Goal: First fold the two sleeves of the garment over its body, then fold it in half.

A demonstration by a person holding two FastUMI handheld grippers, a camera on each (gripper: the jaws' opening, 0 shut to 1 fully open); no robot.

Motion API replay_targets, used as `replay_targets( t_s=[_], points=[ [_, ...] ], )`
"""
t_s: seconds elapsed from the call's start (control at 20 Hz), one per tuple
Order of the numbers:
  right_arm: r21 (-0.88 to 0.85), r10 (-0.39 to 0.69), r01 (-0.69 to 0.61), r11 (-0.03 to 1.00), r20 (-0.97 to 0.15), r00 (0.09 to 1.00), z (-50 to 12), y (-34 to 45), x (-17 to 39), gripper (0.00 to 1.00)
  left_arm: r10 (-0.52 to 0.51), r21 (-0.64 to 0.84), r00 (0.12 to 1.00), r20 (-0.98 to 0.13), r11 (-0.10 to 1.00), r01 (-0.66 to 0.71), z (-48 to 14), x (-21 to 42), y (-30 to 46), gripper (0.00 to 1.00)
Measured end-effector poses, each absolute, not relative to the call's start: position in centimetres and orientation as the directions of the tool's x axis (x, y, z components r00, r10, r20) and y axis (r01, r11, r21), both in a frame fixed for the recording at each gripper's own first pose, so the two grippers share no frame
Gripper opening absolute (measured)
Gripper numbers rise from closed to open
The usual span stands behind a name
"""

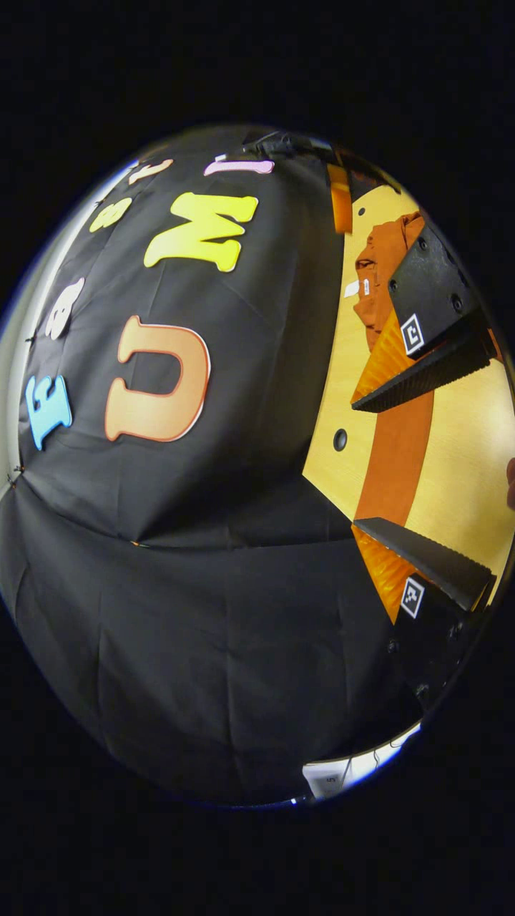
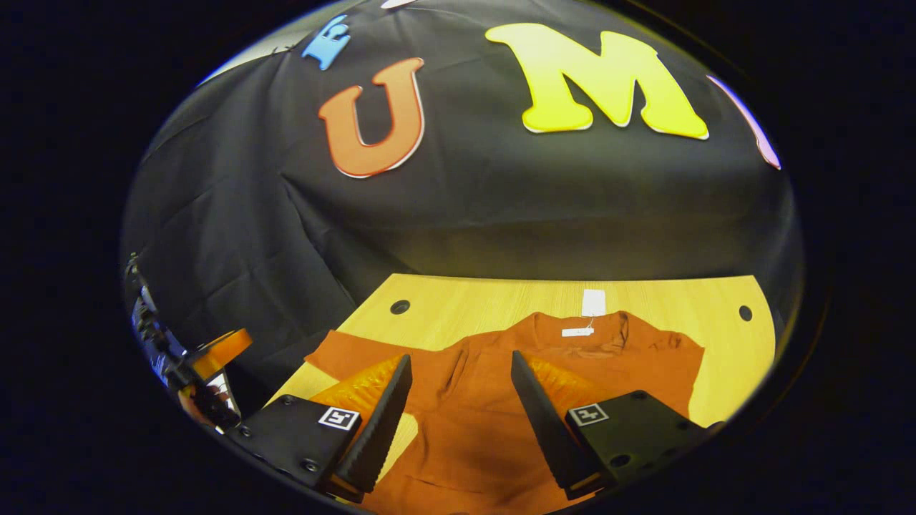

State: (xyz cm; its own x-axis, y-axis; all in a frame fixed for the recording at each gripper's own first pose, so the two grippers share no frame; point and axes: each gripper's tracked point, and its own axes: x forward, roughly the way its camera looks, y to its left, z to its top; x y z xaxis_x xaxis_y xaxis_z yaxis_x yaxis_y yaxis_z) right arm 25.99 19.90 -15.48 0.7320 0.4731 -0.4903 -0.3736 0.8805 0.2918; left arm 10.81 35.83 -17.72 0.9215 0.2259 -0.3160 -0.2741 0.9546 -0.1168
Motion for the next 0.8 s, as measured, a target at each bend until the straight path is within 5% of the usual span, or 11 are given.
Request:
replay_targets(
  t_s=[0.25, 0.5, 0.8],
  points=[
    [0.353, 0.501, -0.364, 0.862, -0.481, 0.72, -11.8, 17.1, 21.2, 0.9, 0.092, -0.172, 0.905, -0.415, 0.969, -0.177, -23.1, 15.9, 40.1, 0.98],
    [0.359, 0.506, -0.372, 0.856, -0.439, 0.742, -7.6, 15.6, 19.6, 0.9, 0.073, -0.076, 0.781, -0.62, 0.986, -0.152, -31.6, 20.2, 45.7, 0.99],
    [0.316, 0.453, -0.331, 0.889, -0.5, 0.738, -9.1, 13.5, 17.8, 0.9, -0.028, -0.167, 0.707, -0.706, 0.978, -0.128, -36.4, 23.0, 45.5, 1.0]
  ],
)
